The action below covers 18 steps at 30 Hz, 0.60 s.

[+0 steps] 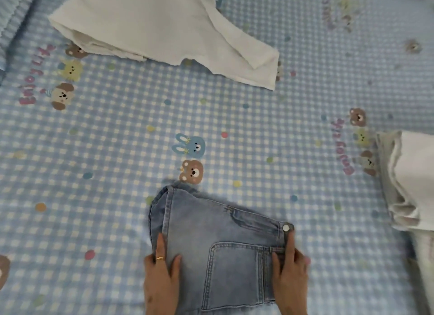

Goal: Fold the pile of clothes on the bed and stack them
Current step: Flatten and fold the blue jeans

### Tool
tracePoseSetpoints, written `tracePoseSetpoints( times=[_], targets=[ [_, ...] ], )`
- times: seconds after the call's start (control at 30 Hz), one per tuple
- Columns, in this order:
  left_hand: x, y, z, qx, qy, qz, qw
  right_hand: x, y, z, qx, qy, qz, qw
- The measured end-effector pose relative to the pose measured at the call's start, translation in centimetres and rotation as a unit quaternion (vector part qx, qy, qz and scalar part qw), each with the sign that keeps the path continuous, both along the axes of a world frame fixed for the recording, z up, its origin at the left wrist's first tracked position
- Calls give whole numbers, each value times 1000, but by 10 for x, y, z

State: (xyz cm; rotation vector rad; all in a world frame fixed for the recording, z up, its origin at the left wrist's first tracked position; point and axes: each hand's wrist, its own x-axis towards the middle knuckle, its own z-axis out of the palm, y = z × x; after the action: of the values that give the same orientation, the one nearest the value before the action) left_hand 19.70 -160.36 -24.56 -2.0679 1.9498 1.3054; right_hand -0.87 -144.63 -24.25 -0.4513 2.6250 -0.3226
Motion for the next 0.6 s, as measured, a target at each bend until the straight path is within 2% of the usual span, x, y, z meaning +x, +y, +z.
tracePoseSetpoints(
  times=[0.1, 0.2, 0.3, 0.4, 0.47, 0.6],
  targets=[
    [-8, -2, 13, 26, 1, 9, 1000, -5, 1, 7, -59, -23, -4, 998],
    [-28, 9, 40, -8, 27, 29, 999, -28, 5, 24, -92, -1, 35, 995],
    [-68, 27, 73, -55, 96, 55, 992, -71, 16, 55, -122, 44, 69, 989],
    [-140, 54, 106, -81, 161, 77, 981, -154, 55, 100, -178, 101, 36, 978],
    [-204, 80, 126, -103, 218, 57, 969, -223, 89, 128, -215, 125, 6, 969],
    [-352, 138, 160, -81, 298, 16, 951, -367, 159, 172, -240, 161, -44, 956]
  ],
)
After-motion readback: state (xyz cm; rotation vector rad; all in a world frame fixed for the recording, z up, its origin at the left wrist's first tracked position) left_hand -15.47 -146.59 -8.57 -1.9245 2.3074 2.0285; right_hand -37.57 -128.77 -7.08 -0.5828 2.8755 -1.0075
